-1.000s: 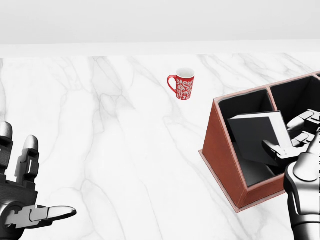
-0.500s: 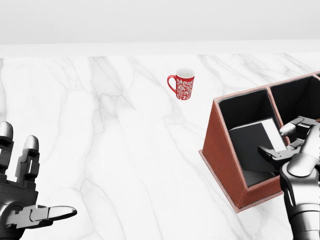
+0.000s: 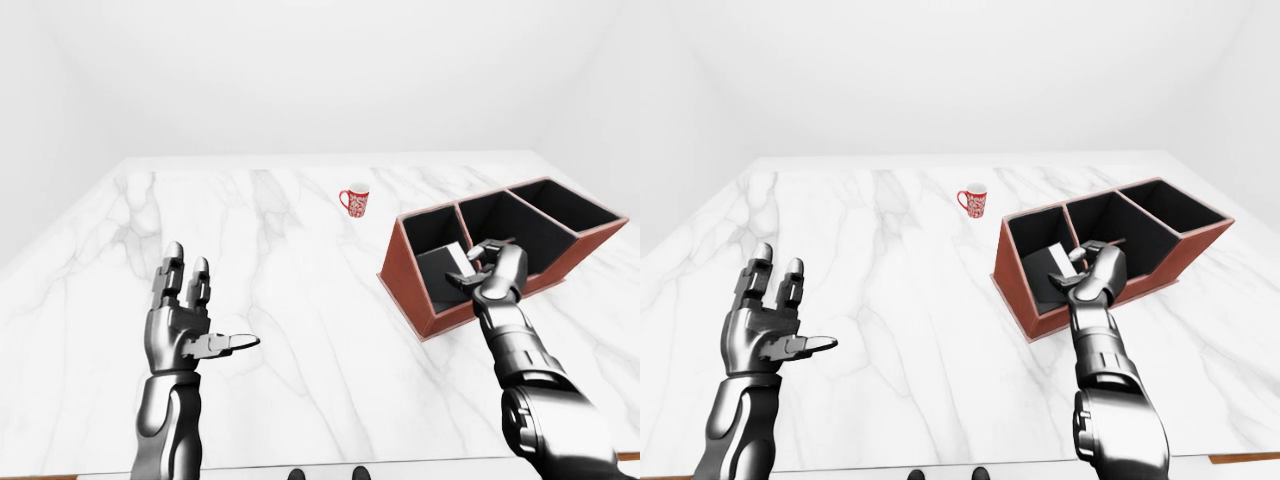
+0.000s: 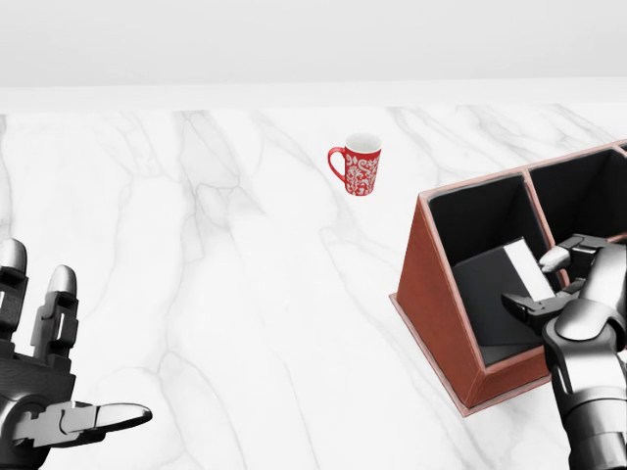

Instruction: Pick up the book and place it in the left compartment of the caddy.

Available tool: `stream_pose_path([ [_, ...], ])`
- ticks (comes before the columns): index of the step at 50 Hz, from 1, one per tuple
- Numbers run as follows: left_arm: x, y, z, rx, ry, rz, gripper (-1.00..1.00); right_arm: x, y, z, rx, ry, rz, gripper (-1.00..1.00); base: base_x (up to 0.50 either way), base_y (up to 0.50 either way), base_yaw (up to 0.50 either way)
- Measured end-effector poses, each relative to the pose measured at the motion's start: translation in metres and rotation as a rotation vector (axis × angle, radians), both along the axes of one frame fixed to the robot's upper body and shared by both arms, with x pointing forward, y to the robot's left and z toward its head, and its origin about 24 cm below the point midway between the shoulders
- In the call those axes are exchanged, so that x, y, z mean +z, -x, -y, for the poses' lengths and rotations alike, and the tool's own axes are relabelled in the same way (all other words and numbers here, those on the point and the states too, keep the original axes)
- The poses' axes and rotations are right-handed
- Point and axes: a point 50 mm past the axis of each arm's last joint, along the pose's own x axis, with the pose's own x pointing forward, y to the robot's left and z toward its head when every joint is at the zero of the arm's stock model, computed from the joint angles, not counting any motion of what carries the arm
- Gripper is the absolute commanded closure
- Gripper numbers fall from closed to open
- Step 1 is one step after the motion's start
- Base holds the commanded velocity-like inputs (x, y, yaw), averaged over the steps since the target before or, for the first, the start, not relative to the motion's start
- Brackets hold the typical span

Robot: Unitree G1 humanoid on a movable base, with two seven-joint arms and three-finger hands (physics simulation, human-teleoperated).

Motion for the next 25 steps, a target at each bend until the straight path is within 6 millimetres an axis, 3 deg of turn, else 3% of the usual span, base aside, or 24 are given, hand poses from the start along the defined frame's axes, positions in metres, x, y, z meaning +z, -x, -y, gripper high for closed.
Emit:
stream_pose_path([
  [25,-0.0024,-0.0011,0.0004,-0.001,-0.003,-0.001,-1.0,0.0013,-0.002,0.0013,0.004,0.026,-0.021,0.98,0.0,0.0,0.0],
])
